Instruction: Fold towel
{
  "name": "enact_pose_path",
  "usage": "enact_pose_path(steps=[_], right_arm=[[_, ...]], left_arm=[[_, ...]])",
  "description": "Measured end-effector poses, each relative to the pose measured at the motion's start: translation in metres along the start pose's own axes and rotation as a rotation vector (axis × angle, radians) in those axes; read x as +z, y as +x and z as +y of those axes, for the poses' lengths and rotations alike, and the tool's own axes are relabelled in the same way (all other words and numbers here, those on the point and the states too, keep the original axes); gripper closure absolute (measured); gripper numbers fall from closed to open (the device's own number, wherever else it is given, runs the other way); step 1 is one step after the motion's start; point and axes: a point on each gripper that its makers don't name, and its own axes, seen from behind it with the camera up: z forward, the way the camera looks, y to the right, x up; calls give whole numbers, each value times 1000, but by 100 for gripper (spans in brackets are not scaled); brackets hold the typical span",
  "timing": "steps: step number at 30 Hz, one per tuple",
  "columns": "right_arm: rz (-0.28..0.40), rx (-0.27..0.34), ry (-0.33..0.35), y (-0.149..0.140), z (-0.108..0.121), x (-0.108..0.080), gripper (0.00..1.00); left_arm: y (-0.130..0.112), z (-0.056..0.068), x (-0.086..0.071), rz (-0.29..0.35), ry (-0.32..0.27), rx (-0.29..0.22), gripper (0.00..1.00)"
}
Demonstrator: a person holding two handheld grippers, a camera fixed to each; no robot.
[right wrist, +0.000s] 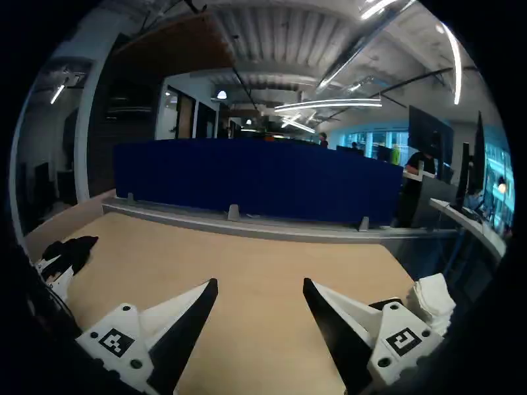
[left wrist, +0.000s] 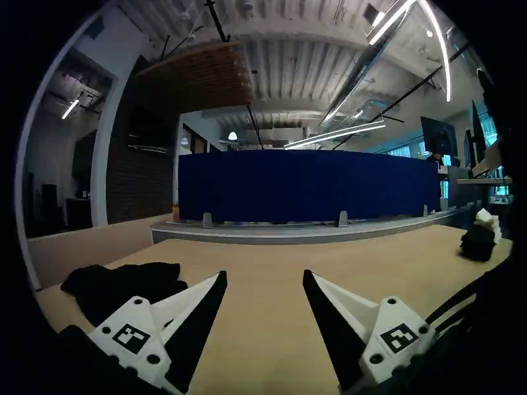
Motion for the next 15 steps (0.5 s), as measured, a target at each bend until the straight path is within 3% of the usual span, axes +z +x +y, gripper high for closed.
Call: enact_pose_path(steps=[8, 15], right_arm=[[29, 26, 1, 10, 8, -1, 0], [109, 46, -16, 34, 29, -6, 0]], left_arm=[[1, 2, -1, -4, -2, 1, 15], [0, 1, -1, -4, -2, 1, 15]])
